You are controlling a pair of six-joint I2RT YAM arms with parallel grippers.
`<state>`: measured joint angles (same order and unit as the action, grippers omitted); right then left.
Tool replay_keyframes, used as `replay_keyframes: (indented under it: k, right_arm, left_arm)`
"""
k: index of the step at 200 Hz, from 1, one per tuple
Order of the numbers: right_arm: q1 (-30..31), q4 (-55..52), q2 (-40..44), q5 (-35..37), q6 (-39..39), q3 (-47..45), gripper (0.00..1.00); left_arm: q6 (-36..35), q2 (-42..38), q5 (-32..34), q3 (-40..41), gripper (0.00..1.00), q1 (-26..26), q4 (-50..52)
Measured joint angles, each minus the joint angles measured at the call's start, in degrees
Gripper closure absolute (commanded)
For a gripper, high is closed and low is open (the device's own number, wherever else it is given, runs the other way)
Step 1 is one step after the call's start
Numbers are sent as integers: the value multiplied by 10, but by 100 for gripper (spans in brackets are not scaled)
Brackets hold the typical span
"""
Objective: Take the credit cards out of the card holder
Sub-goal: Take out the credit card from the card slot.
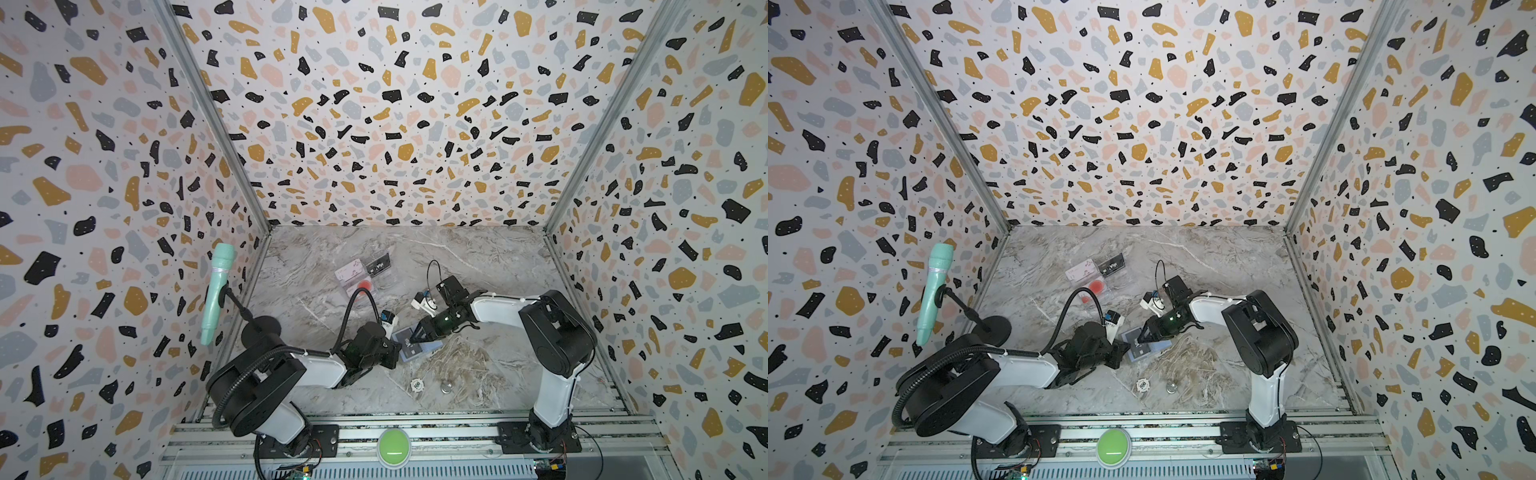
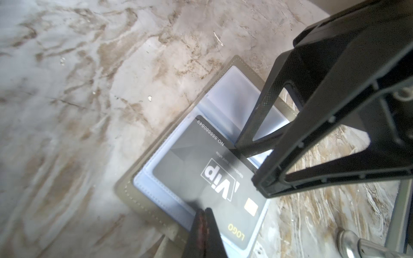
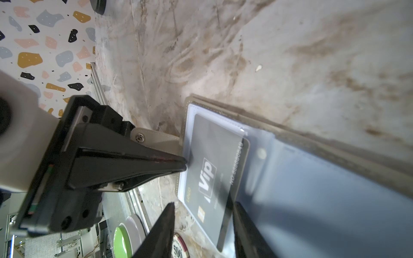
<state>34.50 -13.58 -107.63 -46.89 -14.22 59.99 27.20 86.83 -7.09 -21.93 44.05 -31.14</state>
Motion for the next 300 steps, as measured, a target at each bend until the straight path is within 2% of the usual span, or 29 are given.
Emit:
replay_keyframes:
  k: [148, 193, 228, 272, 300]
  right_arm:
    - [-7, 2, -28, -21, -14, 9, 61]
    - [-2, -12, -23, 30, -18, 19, 60]
    - [0, -15, -21, 43, -18, 21, 60]
    - [-4, -7, -20, 34, -19, 16, 61]
    - [-17, 18, -19, -1, -22, -2, 61]
  left_arm:
    - [-5, 9, 1, 17, 95, 0, -44]
    - [-7, 17, 1, 18, 95, 0, -59]
    - [-7, 21, 1, 18, 95, 0, -65]
    - [-9, 21, 6, 18, 96, 0, -65]
    - [-9, 19, 12, 20, 96, 1, -64]
